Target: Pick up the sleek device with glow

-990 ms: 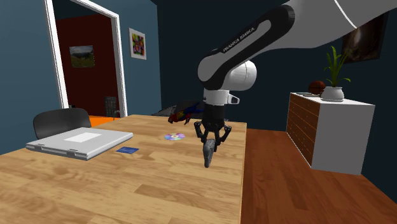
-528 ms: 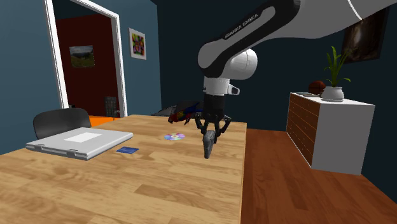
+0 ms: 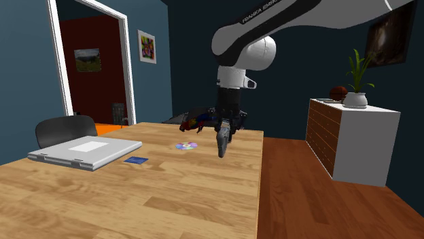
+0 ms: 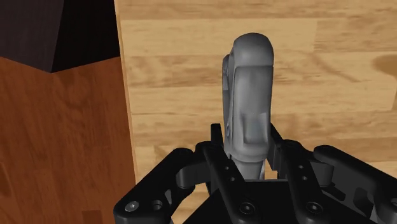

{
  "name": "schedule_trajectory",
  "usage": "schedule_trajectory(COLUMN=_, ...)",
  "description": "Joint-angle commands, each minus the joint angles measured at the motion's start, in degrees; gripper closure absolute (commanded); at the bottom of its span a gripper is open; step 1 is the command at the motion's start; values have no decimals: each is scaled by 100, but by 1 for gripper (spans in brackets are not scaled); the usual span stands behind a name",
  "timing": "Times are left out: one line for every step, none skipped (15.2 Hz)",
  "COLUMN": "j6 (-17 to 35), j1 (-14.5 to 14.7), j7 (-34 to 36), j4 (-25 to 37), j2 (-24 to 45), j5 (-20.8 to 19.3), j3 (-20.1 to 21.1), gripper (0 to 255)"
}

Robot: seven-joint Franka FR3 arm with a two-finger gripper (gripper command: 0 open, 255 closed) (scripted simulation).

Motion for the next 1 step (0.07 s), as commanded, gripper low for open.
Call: schedule_trajectory(j6=-37, j1=-2, j7=0, j4=21, j2=-14, j5=-1, j3=-2, gripper=255)
